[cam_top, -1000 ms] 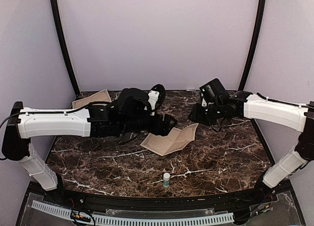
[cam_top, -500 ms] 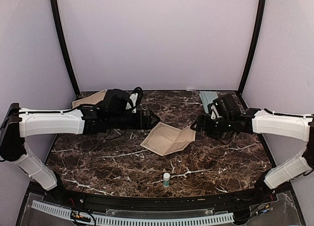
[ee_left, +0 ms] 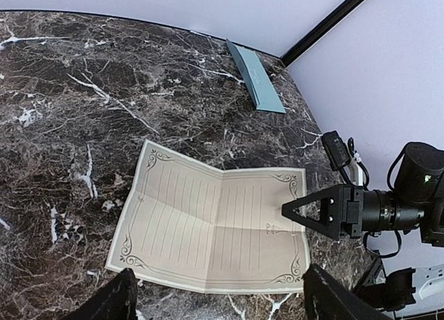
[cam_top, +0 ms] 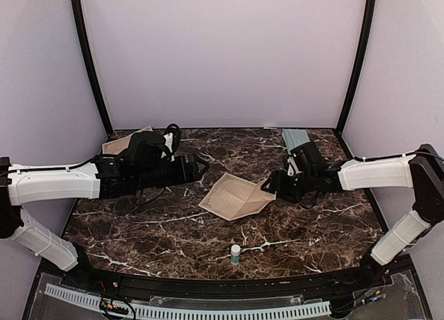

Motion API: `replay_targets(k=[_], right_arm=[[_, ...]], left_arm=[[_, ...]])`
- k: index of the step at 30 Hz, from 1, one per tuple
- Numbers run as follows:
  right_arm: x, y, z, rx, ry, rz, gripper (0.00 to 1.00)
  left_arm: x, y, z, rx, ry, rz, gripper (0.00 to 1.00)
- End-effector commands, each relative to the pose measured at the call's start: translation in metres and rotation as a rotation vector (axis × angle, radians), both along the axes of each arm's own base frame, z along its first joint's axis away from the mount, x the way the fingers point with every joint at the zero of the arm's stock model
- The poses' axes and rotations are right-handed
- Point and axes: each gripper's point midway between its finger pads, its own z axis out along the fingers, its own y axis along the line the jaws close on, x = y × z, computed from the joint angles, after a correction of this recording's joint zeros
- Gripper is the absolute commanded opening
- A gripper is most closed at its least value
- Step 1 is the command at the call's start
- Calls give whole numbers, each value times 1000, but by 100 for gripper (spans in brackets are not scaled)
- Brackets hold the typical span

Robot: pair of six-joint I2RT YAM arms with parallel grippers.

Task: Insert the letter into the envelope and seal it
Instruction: Pick up the letter from the center of the board.

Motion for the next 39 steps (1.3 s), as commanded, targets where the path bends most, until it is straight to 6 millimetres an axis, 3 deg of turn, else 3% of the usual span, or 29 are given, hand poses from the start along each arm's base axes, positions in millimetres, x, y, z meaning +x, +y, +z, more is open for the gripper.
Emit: replay_targets(k=[1, 8, 15, 19, 24, 30, 39], right_arm=[[5, 15, 3, 74, -20, 37, 64], [8, 19, -2, 74, -22, 45, 36], [11, 19, -2, 58, -32, 51, 1], [15, 18, 9, 52, -61, 48, 0], [22, 20, 43, 58, -152, 72, 0], [21, 30, 119, 137, -357, 172, 0], [-24, 38, 230, 281, -626, 420, 0]], left_arm=[[-1, 8, 3, -14, -4, 34, 81], [-3, -1, 5, -51, 7, 3, 81], [-2, -12, 20, -58, -9, -44, 81], [-6, -17, 36, -94, -31, -82, 80], [-3, -14, 55, -102, -59, -89, 83], [-7, -17, 79, -206, -46, -181, 83], [-22, -5, 125, -277, -135, -291, 85]])
